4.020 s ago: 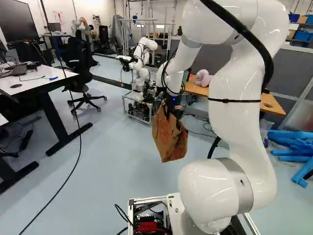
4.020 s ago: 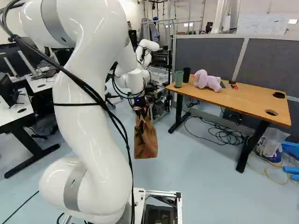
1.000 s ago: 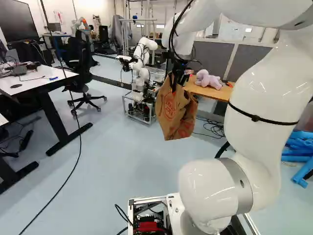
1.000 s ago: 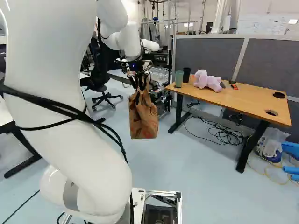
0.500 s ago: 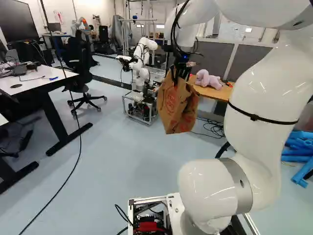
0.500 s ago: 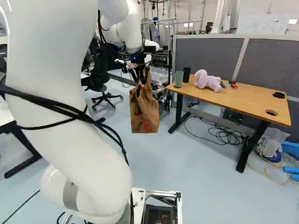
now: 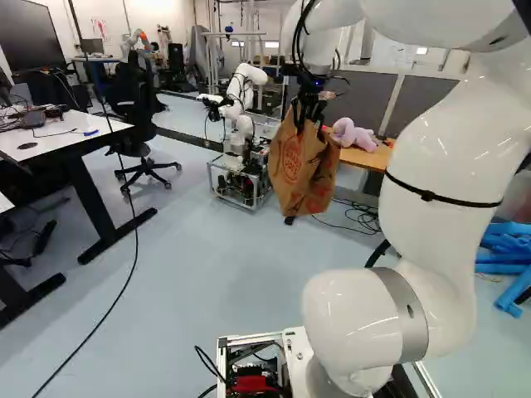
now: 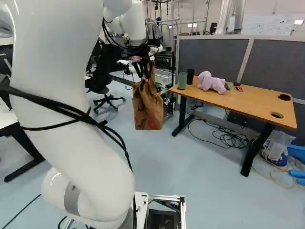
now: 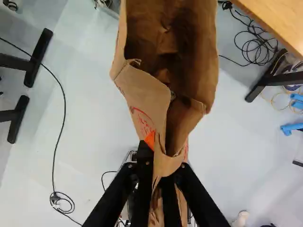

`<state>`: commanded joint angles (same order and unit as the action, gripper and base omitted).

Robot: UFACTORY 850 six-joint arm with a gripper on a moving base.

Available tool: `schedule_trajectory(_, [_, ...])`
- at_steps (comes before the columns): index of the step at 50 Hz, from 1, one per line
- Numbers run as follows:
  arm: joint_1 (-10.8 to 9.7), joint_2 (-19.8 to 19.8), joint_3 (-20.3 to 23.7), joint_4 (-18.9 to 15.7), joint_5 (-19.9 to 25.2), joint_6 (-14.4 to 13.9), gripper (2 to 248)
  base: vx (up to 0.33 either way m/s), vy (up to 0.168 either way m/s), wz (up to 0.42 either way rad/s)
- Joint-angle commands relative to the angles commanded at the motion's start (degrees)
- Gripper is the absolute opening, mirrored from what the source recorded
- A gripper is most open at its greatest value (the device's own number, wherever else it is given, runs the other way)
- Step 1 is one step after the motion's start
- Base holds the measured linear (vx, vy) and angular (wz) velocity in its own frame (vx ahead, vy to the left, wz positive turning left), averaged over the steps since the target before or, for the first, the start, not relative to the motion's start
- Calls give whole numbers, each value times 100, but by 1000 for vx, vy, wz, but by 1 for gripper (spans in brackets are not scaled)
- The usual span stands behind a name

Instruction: Pick up the bag on the ground and place it on the table

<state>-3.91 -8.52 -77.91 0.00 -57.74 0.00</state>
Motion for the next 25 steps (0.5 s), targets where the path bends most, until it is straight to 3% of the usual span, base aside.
schedule_trajectory(25, [14, -176, -643, 0, -412, 0, 24, 0, 0, 0])
